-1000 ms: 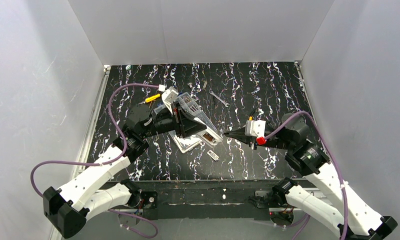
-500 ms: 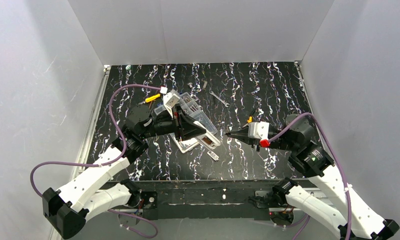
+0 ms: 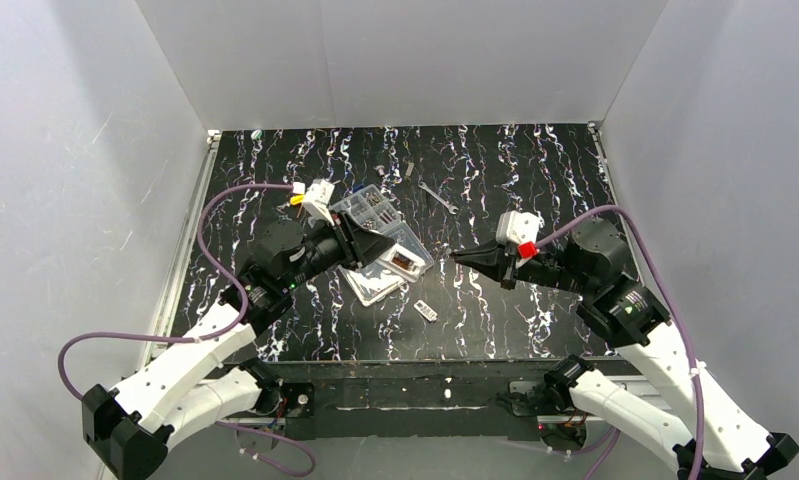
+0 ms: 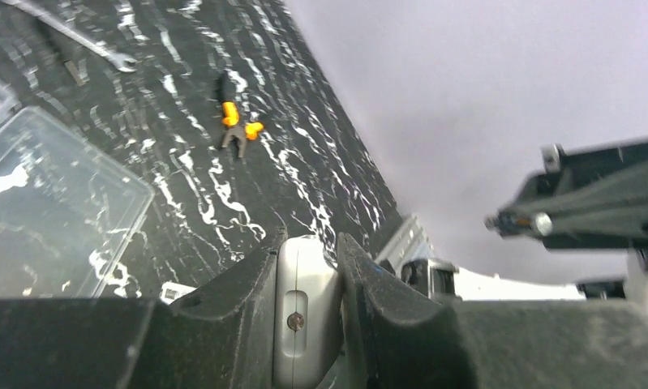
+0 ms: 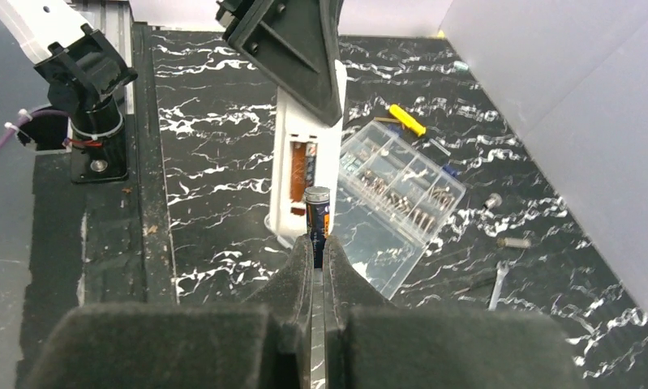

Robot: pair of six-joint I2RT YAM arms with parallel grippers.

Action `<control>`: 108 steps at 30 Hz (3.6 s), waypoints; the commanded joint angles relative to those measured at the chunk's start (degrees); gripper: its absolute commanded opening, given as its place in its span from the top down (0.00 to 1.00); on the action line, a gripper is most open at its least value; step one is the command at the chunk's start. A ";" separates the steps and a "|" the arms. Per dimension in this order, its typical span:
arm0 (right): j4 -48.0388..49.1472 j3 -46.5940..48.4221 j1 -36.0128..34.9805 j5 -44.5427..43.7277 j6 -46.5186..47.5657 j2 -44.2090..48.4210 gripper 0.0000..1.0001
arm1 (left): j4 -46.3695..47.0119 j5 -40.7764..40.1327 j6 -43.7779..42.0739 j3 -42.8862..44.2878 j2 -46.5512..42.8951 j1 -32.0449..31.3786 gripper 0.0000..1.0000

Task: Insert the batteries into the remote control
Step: Load the battery into the remote control.

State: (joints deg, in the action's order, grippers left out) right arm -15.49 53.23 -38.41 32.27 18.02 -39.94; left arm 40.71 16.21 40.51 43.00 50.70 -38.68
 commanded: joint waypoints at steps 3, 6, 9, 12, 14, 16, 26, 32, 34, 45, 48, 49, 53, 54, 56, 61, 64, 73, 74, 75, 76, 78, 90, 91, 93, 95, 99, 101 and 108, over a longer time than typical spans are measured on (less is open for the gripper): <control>-4.70 4.29 -0.13 -3.83 -6.27 -0.11 0.99 | -3.84 -11.89 11.08 2.61 -0.54 0.28 1.00; -9.92 8.85 -0.17 -4.75 -6.20 -2.04 0.99 | -0.12 -9.24 13.45 2.75 1.47 0.27 1.00; -18.68 16.17 -0.17 -6.20 -5.99 -6.48 0.99 | 7.32 -5.65 17.23 1.84 4.21 0.32 1.00; -34.01 26.65 -0.16 -6.36 -3.40 -13.98 0.99 | 13.89 -4.41 22.47 0.51 7.62 0.32 1.00; -42.02 33.07 -0.15 -5.95 -2.16 -19.34 0.99 | 17.94 -3.61 25.43 -0.20 9.73 0.29 1.00; -47.60 37.83 -0.17 -3.85 -0.93 -22.96 0.99 | 20.33 -2.72 28.36 -0.27 11.65 0.35 1.00; -51.50 40.73 -0.35 -2.63 -6.00 -27.40 0.99 | 22.17 5.43 31.27 1.26 16.69 -0.34 1.00; -52.42 37.84 -0.47 -5.28 -8.01 -29.29 0.99 | 27.43 8.20 33.64 1.31 21.14 -1.83 1.00; -51.89 36.47 -0.66 -6.83 -9.00 -29.28 0.99 | 27.59 8.77 33.57 1.51 21.72 -2.23 1.00; -49.73 33.96 -0.82 -17.15 -17.49 -30.92 0.99 | 24.54 8.92 31.06 1.59 22.25 -3.99 1.00; -48.91 33.95 -0.95 -17.14 -17.15 -30.82 0.99 | 25.30 8.65 31.62 1.40 23.03 -4.38 1.00; -48.47 33.91 -0.95 -17.09 -17.19 -30.78 0.99 | 25.56 8.54 31.81 1.36 23.25 -4.53 1.00; -47.51 33.65 -1.58 -17.26 -17.48 -31.02 0.99 | 26.90 8.16 32.36 1.46 24.49 -5.11 1.00; -47.53 33.65 -1.77 -17.40 -17.49 -31.22 0.99 | 27.24 8.14 32.54 1.47 24.77 -5.14 1.00; -47.66 33.53 -2.22 -17.16 -17.13 -31.55 0.99 | 27.72 8.14 32.77 1.62 25.17 -5.27 1.00; -48.28 33.09 -3.43 -16.89 -15.93 -32.28 0.99 | 28.33 8.97 33.23 2.31 25.76 -5.49 1.00; -48.83 32.64 -3.98 -16.80 -15.21 -32.71 0.98 | 28.12 9.28 33.23 2.73 25.92 -5.53 1.00; -51.27 32.86 -5.16 -19.51 -13.33 -35.05 0.96 | 30.28 10.26 34.32 3.28 26.82 -5.79 1.00; -51.43 32.89 -5.28 -19.66 -13.08 -35.17 0.96 | 30.26 10.39 34.29 3.39 26.83 -5.81 1.00; -51.55 33.02 -5.35 -19.88 -12.92 -35.36 0.95 | 30.20 10.46 34.28 3.47 26.82 -5.80 1.00; -51.79 33.04 -5.48 -20.17 -12.84 -35.45 0.95 | 30.22 10.51 34.28 3.49 26.82 -5.80 1.00; -52.29 33.14 -5.61 -20.73 -12.75 -35.85 0.95 | 30.34 10.64 34.26 3.49 26.82 -5.92 1.00; -53.58 34.22 -6.32 -20.08 -11.84 -37.32 0.81 | 30.99 11.04 34.45 3.66 27.01 -5.88 1.00; -53.58 34.44 -6.34 -19.97 -11.83 -37.38 0.80 | 31.17 11.09 34.48 3.67 27.01 -5.88 1.00; -53.50 34.92 -6.47 -19.84 -11.84 -37.80 0.78 | 31.54 11.19 34.54 3.49 27.03 -5.88 1.00; -53.68 35.70 -6.58 -19.82 -12.01 -38.14 0.75 | 31.90 11.21 34.61 3.28 27.07 -5.93 1.00; -54.71 37.12 -6.83 -19.54 -12.38 -38.66 0.68 | 32.82 11.15 34.76 2.89 27.07 -5.89 1.00; -55.05 37.79 -6.89 -19.59 -12.42 -38.76 0.66 | 32.98 11.06 34.82 2.69 27.02 -5.88 1.00; -54.65 40.79 -6.95 -21.07 -13.36 -37.28 0.62 | 33.38 10.32 35.31 1.80 27.17 -5.91 1.00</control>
State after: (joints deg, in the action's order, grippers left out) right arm -70.54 90.30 -45.04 11.92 5.08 -78.37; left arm 67.33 24.91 74.59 43.44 78.94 -44.34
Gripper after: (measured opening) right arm 0.364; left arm 0.256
